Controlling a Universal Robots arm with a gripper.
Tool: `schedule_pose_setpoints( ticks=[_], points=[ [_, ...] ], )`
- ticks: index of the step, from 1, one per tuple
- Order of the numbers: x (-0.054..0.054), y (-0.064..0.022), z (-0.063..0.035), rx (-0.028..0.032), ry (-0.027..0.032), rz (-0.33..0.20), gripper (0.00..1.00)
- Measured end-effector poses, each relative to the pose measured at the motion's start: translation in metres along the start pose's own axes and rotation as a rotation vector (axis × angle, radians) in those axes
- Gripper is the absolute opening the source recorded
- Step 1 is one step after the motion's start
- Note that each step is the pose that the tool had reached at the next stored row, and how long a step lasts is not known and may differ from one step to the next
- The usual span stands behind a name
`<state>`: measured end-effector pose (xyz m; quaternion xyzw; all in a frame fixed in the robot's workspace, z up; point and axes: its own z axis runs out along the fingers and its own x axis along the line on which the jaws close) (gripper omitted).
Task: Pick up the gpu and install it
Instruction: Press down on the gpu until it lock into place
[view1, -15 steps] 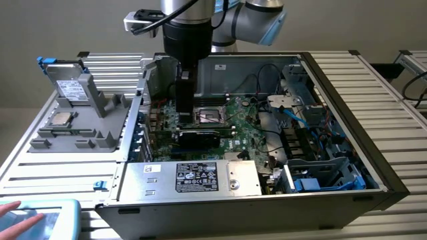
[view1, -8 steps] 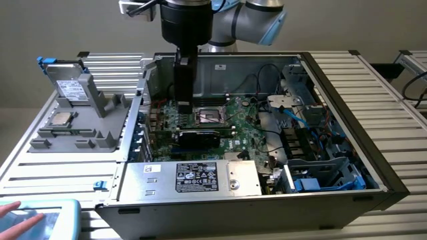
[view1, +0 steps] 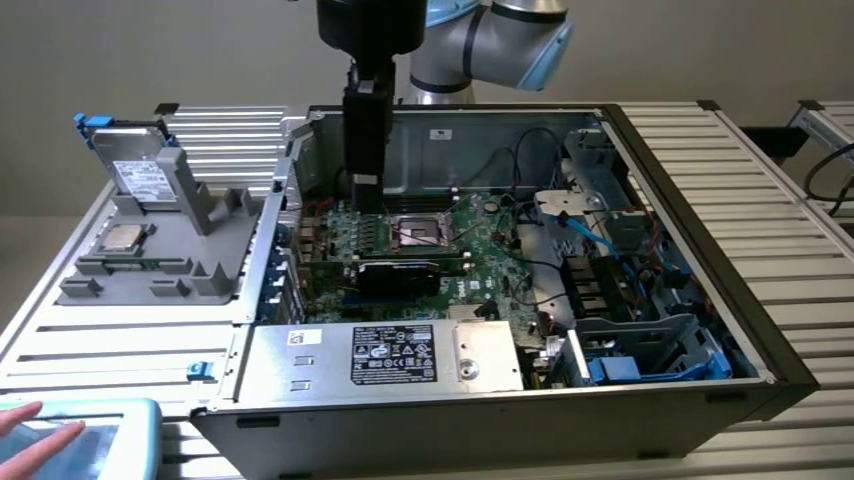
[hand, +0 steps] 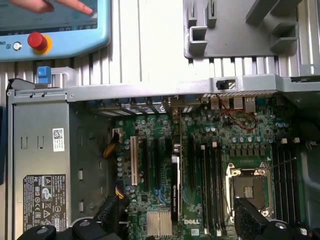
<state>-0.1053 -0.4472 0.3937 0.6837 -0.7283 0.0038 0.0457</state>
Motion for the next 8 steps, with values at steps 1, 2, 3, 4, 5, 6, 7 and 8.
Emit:
schedule_pose_setpoints(
  ticks=[1,2,3,4,5,6,7,8],
  points=[
    [0.0,0.0,-0.0006,0.0,-0.0001,0.0,0.98],
    [0.0001,0.0,-0.0005,0.0001,-0.0002,0.0,0.98],
    [0.0001,0.0,-0.0005,0.0001,-0.0002,0.0,0.98],
    [0.0,0.0,-0.0005,0.0001,-0.0002,0.0,0.98],
    [0.0001,0.0,-0.0006,0.0,0.0,0.0,0.98],
    [0.0001,0.0001,-0.0006,0.0,0.0,0.0,0.98],
    [0.0001,0.0,-0.0006,0.0,-0.0001,0.0,0.98],
    [0.0001,0.0,-0.0006,0.0,0.0,0.0,0.98]
  ],
)
